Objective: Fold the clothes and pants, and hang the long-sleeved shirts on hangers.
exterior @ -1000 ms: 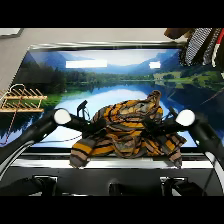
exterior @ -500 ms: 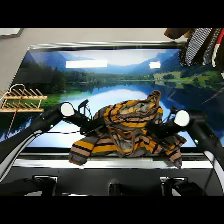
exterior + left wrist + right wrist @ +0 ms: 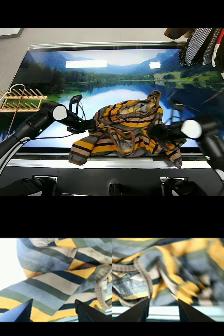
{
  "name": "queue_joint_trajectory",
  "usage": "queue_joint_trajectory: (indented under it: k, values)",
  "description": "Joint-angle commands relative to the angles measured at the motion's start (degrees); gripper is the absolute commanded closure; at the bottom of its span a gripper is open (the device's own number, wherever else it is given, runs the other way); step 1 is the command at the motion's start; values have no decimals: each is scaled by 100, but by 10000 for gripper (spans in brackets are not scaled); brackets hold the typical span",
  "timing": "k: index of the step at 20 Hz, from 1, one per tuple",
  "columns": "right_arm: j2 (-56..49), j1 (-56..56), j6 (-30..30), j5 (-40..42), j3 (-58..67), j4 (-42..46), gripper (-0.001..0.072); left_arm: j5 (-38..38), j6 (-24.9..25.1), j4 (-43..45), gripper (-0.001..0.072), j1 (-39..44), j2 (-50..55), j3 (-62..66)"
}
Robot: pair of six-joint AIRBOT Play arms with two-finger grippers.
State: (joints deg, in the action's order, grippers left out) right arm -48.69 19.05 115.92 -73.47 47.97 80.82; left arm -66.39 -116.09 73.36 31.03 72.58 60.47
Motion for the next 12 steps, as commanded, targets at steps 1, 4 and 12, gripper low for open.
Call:
queue_joint_trajectory:
  k: [1,4,12]
  values:
    - [-953,1207,173,658,275,922,286,42,-407,149,93,179,-39,4]
    - [-1709,1746,680,1093,363,1331,268,42,-551,149,88,199,-39,4]
    - [-2417,1768,1132,1421,361,1377,269,42,-546,155,88,190,-39,4]
